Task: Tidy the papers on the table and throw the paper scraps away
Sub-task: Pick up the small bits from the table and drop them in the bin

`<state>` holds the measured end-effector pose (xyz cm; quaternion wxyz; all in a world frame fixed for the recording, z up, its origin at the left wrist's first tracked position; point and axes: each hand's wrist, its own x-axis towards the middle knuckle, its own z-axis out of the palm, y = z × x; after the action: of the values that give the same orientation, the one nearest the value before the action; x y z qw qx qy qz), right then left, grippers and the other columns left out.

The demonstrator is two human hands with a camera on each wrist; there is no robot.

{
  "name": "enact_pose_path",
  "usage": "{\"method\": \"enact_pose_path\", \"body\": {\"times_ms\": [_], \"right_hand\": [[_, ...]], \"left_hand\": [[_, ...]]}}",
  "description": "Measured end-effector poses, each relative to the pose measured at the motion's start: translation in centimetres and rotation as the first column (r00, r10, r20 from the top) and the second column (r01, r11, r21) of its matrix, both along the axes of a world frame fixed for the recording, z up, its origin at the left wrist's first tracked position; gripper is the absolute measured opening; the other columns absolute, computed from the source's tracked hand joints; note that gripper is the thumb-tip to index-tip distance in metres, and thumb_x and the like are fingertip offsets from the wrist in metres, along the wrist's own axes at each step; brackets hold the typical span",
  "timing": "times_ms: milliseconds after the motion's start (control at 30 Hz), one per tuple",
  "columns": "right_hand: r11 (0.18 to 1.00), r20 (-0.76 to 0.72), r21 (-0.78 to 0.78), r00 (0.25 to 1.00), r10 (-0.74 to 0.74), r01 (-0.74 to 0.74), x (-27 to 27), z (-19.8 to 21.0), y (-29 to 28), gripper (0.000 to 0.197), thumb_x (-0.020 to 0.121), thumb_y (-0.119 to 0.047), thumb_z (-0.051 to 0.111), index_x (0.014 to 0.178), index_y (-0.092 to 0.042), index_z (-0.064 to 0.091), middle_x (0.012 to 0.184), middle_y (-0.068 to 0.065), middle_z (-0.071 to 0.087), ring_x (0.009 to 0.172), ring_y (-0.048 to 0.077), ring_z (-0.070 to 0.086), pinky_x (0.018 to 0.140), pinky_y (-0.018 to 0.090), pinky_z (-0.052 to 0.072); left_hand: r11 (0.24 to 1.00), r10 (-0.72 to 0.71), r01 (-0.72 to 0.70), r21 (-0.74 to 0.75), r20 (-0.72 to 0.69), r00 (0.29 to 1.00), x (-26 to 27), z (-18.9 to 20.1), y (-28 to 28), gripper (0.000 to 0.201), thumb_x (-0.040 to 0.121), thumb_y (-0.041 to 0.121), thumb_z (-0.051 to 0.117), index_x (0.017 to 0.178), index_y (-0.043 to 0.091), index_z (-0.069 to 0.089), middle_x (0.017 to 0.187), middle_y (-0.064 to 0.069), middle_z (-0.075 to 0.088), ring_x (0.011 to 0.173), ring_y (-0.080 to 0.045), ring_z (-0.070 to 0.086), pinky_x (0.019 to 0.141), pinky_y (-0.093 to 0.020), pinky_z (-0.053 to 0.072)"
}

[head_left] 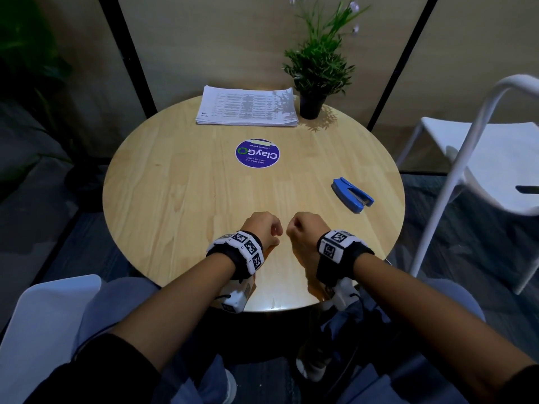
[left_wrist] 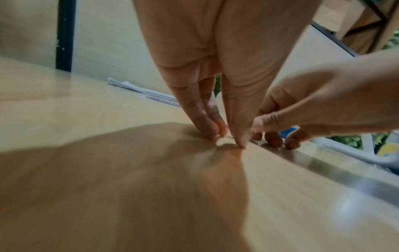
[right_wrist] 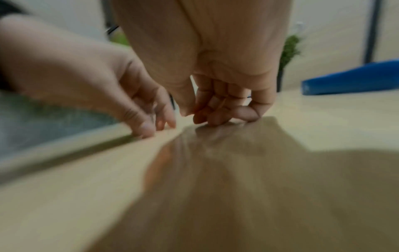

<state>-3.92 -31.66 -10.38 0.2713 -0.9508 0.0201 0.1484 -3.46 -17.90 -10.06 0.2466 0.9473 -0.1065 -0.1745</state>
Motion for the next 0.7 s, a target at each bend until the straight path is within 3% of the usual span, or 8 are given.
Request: {"method": "enact_pose_path", "body": {"times_ms": [100,233,300,367,467,600,700], "right_hand": [[0.974,-0.017,0.156,0.987,-0.161,0.162,0.8,0.2,-2.1,0.011,0.085,-0.010,0.059,0.075,-0.015,0.063,0.074,-0.004,0.062,0.076,0.015,0.059,0.055,0.017,0.039],[0.960,-0.071,0.177,0.975,-0.209,0.218,1.1,0.2,-4.2,0.016,0.083,-0.010,0.066,0.069,-0.017,0.066,0.076,-0.002,0.066,0.079,0.012,0.060,0.065,0.020,0.045],[0.957,-0.054,0.175,0.973,-0.226,0.232,1.1,0.1,-4.4,0.011,0.080,-0.011,0.070,0.070,-0.015,0.069,0.073,-0.003,0.066,0.078,0.011,0.060,0.060,0.017,0.043],[0.974,-0.018,0.121,0.981,-0.193,0.194,1.3,0.1,-4.1,0.003,0.079,-0.014,0.072,0.077,-0.012,0.072,0.075,-0.002,0.066,0.078,0.011,0.060,0.059,0.017,0.043],[0.992,0.012,0.024,0.992,-0.123,0.122,1.6,0.3,-3.2,0.009,0.079,-0.018,0.073,0.086,-0.012,0.074,0.084,0.001,0.067,0.081,0.013,0.060,0.068,0.022,0.045],[0.992,-0.001,-0.037,0.993,-0.121,0.121,2.3,0.4,-2.2,0.011,0.079,-0.018,0.073,0.086,-0.009,0.075,0.092,0.006,0.073,0.083,0.018,0.063,0.070,0.025,0.047],[0.986,-0.024,-0.140,0.995,-0.098,0.093,2.8,0.7,-1.3,0.017,0.079,-0.017,0.073,0.090,-0.005,0.074,0.094,0.011,0.073,0.089,0.025,0.067,0.080,0.031,0.054]], "left_hand": [[0.995,-0.089,0.089,0.045,0.009,0.996,0.2,0.2,-0.1,0.025,0.084,0.015,0.067,0.108,0.015,0.070,0.112,-0.006,0.067,0.103,-0.022,0.062,0.088,-0.027,0.047],[0.985,-0.151,0.147,0.085,0.035,0.988,0.7,0.3,-0.2,0.020,0.084,0.016,0.067,0.103,0.012,0.072,0.110,-0.007,0.066,0.102,-0.023,0.061,0.085,-0.027,0.046],[0.982,-0.166,0.162,0.092,0.030,0.986,1.0,0.3,-0.4,0.016,0.084,0.015,0.067,0.099,0.010,0.072,0.107,-0.008,0.067,0.100,-0.024,0.061,0.083,-0.028,0.046],[0.980,-0.176,0.172,0.105,0.028,0.984,1.1,0.4,-0.6,0.015,0.085,0.014,0.065,0.097,0.008,0.072,0.106,-0.009,0.068,0.100,-0.025,0.062,0.082,-0.028,0.045],[0.974,-0.183,0.179,0.140,0.014,0.983,1.0,0.4,-1.1,0.018,0.088,0.012,0.059,0.102,0.007,0.070,0.108,-0.009,0.067,0.101,-0.026,0.062,0.085,-0.029,0.046],[0.952,-0.188,0.196,0.236,-0.055,0.981,0.9,0.6,-2.1,0.020,0.091,0.006,0.049,0.104,0.006,0.063,0.117,-0.012,0.060,0.104,-0.028,0.058,0.091,-0.031,0.045],[0.935,-0.231,0.222,0.275,-0.001,0.973,0.6,0.1,-2.1,0.022,0.091,0.003,0.045,0.108,-0.001,0.058,0.119,-0.018,0.056,0.109,-0.033,0.054,0.092,-0.035,0.044]]}}
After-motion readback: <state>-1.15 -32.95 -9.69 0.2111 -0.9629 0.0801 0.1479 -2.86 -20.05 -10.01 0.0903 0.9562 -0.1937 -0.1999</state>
